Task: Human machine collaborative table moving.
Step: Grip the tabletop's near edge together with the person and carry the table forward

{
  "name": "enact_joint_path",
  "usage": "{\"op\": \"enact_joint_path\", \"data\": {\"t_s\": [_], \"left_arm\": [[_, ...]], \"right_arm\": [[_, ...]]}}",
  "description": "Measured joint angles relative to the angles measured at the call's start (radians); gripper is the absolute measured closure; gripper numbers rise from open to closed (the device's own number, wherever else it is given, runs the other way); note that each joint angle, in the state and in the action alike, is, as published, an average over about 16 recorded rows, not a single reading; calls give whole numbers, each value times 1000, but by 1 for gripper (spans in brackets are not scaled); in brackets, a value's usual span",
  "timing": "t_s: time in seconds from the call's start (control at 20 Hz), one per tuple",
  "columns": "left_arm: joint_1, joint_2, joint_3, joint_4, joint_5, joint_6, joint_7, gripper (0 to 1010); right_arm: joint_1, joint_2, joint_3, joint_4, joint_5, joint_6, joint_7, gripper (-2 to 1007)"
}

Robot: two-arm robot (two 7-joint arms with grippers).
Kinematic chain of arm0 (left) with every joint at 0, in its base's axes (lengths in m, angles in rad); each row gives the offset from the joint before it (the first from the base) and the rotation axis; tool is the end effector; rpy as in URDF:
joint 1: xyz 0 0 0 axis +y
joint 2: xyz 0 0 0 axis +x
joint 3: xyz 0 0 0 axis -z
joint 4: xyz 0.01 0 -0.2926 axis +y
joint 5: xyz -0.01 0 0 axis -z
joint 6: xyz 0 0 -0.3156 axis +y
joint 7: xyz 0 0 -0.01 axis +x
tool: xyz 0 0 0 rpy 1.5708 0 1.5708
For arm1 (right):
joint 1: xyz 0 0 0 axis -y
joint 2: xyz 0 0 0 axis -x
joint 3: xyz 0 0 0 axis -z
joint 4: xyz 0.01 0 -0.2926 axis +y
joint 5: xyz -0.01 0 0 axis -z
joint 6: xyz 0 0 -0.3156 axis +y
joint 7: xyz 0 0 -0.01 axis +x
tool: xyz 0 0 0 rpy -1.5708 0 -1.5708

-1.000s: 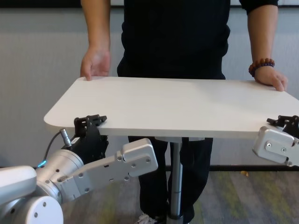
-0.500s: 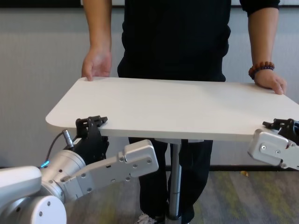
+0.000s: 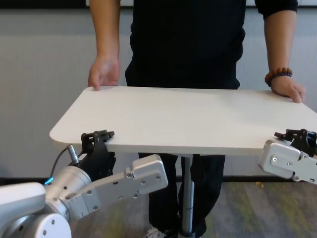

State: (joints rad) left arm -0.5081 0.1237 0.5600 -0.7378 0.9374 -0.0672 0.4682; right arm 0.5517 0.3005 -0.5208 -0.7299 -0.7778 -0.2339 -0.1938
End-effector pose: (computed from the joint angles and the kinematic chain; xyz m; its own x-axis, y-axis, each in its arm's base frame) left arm 0.4318 -0.0508 -0.3896 0.0066 0.2514 0.9679 -0.9694 0.2393 -0.0556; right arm 0.4503 -0.0538 -0.3679 0.2195 -0.2610 0.9400 0.9505 0.2744 -0.1458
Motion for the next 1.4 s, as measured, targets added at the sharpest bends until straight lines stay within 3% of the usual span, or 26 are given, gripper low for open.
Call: {"op": "enact_joint_path", "data": {"t_s": [0.5, 1.4], "left_arm": [[-7, -10, 7, 30, -8, -8, 0, 724], [-6, -9, 8, 26, -5, -4, 1, 724]], "right_arm": [[-5, -1, -3, -4, 6, 4, -1, 667], [-7, 0, -2, -7, 8, 5, -1, 667]]}}
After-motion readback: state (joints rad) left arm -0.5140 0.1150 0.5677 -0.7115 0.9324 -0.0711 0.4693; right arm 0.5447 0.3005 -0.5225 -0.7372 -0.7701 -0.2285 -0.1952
